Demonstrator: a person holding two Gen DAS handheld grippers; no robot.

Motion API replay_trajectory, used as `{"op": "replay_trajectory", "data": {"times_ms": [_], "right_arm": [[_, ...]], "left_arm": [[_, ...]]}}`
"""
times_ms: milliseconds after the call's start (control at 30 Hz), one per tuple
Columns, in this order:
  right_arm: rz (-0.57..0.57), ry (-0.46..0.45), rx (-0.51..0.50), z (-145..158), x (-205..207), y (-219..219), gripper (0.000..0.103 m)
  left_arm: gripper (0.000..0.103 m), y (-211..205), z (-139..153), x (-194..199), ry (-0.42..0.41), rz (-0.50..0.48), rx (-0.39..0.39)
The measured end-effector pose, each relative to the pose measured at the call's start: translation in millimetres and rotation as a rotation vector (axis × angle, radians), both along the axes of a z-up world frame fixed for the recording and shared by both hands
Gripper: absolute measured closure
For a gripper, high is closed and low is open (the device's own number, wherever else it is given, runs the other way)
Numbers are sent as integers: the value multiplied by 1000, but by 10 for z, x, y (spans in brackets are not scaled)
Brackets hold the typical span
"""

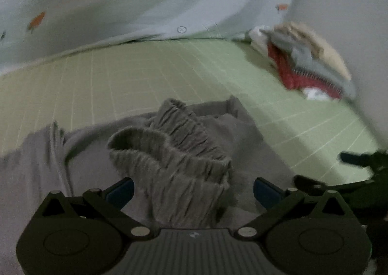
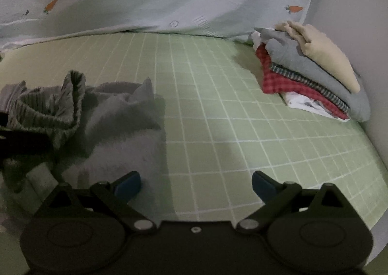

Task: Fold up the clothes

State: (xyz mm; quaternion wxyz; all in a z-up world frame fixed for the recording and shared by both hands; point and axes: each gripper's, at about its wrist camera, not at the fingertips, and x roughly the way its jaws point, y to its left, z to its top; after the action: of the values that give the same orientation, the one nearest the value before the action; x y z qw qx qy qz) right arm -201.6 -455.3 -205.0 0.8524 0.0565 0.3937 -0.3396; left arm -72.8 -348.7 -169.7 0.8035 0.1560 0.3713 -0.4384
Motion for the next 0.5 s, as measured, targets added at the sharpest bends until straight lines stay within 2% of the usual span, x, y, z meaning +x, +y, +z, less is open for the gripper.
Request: {"op": "replay_trajectory", "data": {"times_ms": [33,67,133,267,333,433,500], "right_arm": [[5,3,1,-5,-13,-12,3],[11,5,2,-11,-25,-25,3],[16,5,4,-19,-43,-48,3],[16,-6,20,-33,-58,-89,3],[13,-16,34,-37,-48,-97,3],[11,-38,75,-46,-22,-117,3],[8,-54,107,-46,-4,-132,3]], "left_arm": [[28,-39,-13,-13,-29,14,2],[40,-49,-9,-11,-40,25,-4],[81,57,76,3,-55,53,-51],[81,420,300,-51,-187,131,-135],[74,597,310,-36,-203,194,-127],[62,800,135,90,-178,335,-13],[56,972,57,205,-128,432,18]]}}
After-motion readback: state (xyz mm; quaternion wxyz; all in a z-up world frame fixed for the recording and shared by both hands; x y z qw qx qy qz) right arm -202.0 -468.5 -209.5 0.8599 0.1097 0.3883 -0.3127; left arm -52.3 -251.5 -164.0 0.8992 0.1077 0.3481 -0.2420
